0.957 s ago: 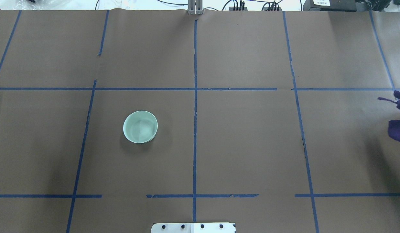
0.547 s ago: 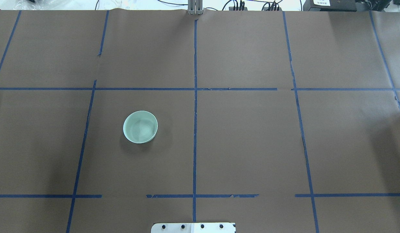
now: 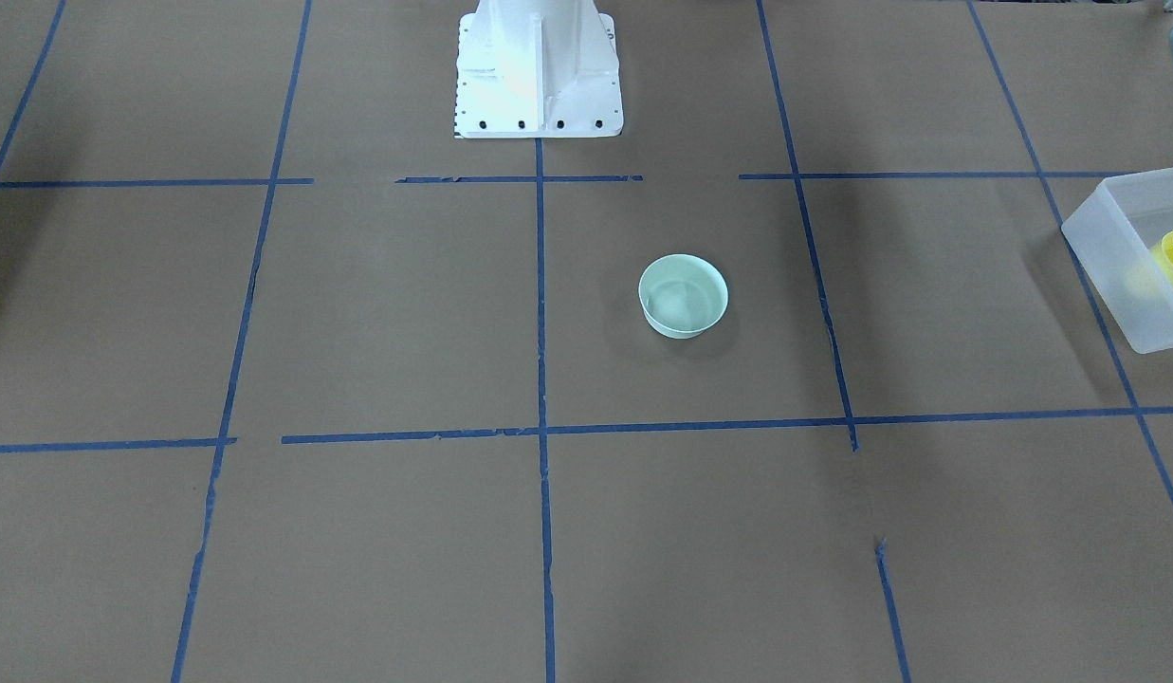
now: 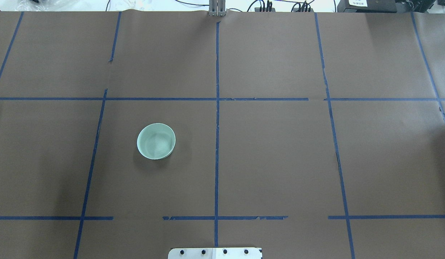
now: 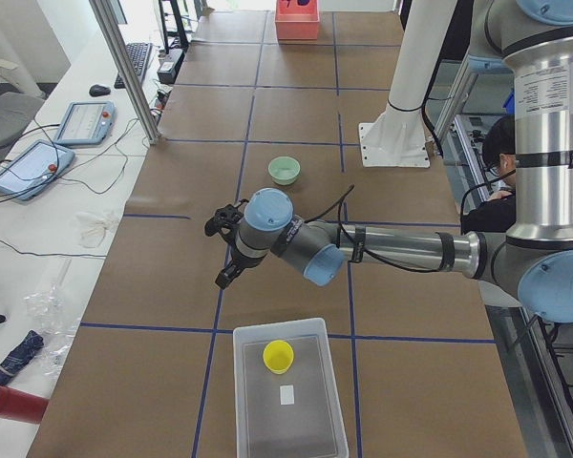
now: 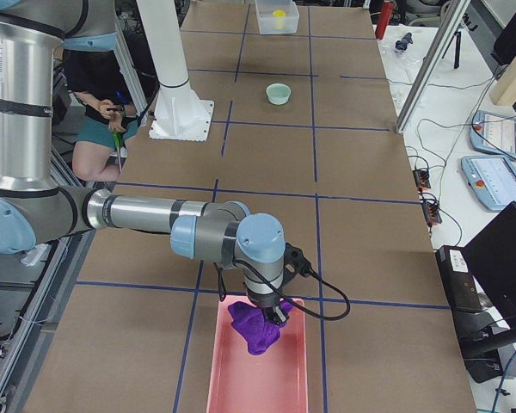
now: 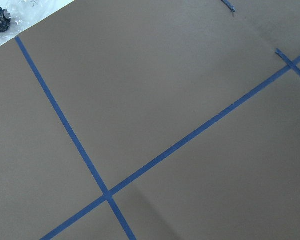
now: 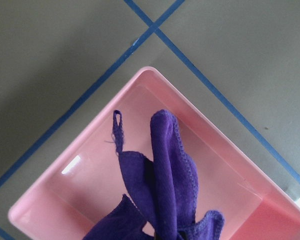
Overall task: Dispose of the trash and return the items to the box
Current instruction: 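Lift the purple cloth and drop it into the pink bin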
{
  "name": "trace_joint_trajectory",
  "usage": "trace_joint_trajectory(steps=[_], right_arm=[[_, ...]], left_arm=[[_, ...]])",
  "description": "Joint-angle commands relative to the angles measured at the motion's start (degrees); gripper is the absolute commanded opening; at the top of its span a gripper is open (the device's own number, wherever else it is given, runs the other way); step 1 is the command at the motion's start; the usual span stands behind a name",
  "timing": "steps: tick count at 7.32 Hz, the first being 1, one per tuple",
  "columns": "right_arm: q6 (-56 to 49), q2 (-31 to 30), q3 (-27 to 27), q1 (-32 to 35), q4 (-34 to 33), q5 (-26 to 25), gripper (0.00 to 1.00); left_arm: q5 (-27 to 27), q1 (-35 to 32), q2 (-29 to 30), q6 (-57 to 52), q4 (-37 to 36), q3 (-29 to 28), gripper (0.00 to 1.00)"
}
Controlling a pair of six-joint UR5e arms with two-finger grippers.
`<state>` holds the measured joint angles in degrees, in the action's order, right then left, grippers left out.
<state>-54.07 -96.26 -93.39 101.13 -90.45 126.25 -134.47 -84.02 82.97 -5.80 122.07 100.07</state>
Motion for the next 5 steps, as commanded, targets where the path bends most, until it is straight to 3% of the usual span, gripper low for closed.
trace_joint_trajectory(steps=[1, 2, 5], right_arm=[[3.5, 1.0, 7.3, -0.1, 9.4, 1.3, 1.00], [6.7, 1.1, 6.6, -0.2, 9.5, 4.8, 1.00], [14.8, 1.2, 2.6, -6.1, 10.4, 5.5, 1.00]], left_arm=[[0.2, 0.0, 0.0, 0.4, -0.2, 0.9, 1.00], [0.3, 0.6, 0.0, 2.6, -0.4, 2.7, 1.00], [3.0, 7.0, 0.5, 7.6, 0.4, 11.1, 1.00]])
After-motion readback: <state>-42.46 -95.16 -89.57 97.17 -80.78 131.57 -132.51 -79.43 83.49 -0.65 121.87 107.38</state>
